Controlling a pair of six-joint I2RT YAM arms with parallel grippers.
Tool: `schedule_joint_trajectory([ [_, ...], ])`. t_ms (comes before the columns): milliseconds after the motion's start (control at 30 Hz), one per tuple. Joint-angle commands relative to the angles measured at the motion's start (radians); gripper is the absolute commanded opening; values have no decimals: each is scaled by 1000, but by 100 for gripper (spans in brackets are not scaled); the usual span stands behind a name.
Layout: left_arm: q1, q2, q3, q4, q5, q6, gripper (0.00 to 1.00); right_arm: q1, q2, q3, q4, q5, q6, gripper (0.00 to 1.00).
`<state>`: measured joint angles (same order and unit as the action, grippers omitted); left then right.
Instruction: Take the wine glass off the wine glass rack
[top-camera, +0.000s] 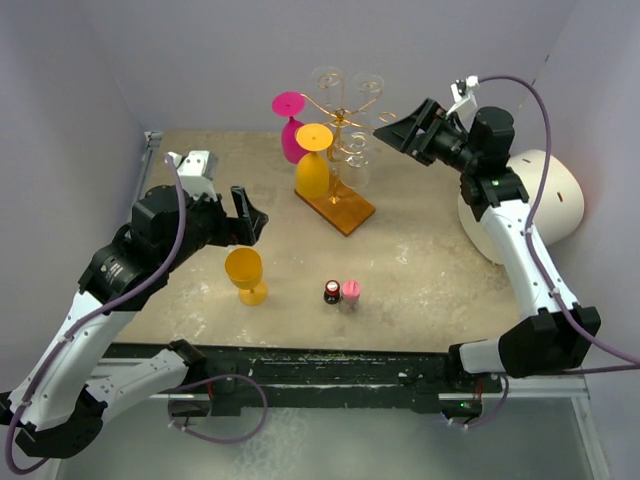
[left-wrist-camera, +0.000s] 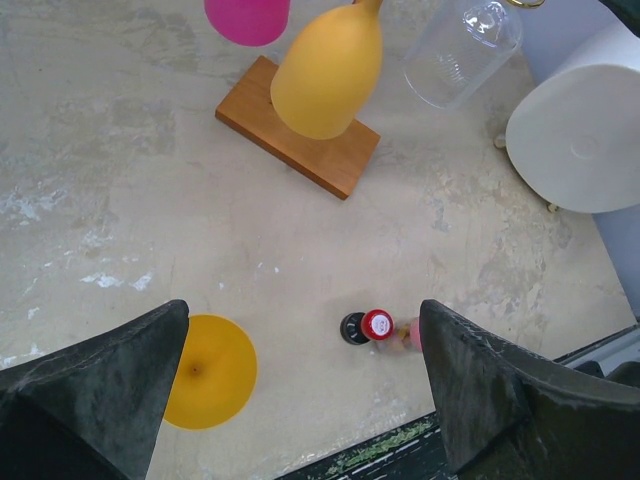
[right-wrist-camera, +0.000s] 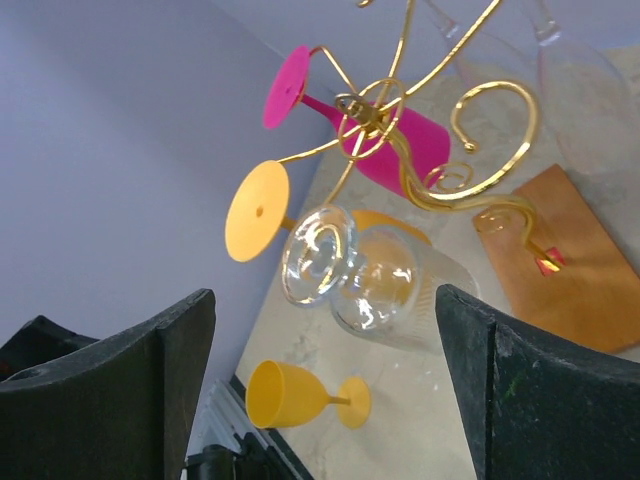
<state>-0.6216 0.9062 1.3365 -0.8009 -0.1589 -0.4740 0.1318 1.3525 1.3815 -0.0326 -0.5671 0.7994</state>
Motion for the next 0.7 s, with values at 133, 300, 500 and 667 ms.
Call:
schedule_joint_trajectory([
  [133,7,-19,11,40,-32,-12,99,66,88,134,-6,24,-17,84],
  [300,6,-19,10,42,-34,-9,99,91,128,166,-51,57,-43,76],
  [500,6,-9,8,48,-26,-4,99,108,169,209,-84,68,-75,64],
  [667,7,-8,5,60,-19,4,99,121,187,227,-97,75,-84,59],
])
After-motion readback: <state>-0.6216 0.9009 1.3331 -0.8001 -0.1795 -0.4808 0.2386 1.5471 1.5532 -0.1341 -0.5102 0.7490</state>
